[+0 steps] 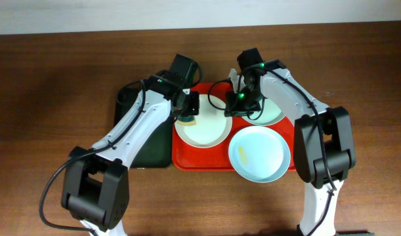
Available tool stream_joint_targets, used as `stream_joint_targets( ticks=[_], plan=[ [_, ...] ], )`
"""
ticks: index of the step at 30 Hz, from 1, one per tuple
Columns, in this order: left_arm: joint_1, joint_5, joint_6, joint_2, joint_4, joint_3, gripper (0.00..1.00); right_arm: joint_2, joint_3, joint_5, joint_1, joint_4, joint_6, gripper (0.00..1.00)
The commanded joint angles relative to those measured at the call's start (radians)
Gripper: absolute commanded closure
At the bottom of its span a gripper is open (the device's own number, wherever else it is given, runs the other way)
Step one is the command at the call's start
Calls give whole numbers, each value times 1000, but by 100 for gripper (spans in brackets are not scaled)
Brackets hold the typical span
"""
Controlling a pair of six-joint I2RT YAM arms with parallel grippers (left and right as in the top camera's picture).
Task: Clean dirty plates on tray and stack at the side
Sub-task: 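Reach right gripper to the white plate's right rim and grasp, then hold plate with right gripper and scrub it with the left-held sponge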
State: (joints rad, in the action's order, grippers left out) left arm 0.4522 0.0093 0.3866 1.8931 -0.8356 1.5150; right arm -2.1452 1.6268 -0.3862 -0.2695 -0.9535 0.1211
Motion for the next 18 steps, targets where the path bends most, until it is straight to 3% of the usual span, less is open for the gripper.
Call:
stream_joint_targets(
  ticks=[1, 3, 7, 18],
  plan=[
    [-3, -17, 5, 12, -4, 8, 100, -8, -44, 5, -5, 21, 19, 74],
    [-3, -16, 5, 24, -5, 6, 100, -8, -76, 6, -5, 56, 35, 75],
    [-3, -16, 5, 56, -4, 6, 100, -8, -90, 5, -5, 73, 56, 96],
    [-3, -13, 6, 142, 13, 6, 100, 7, -90, -2, -5, 55, 109, 96]
  ],
)
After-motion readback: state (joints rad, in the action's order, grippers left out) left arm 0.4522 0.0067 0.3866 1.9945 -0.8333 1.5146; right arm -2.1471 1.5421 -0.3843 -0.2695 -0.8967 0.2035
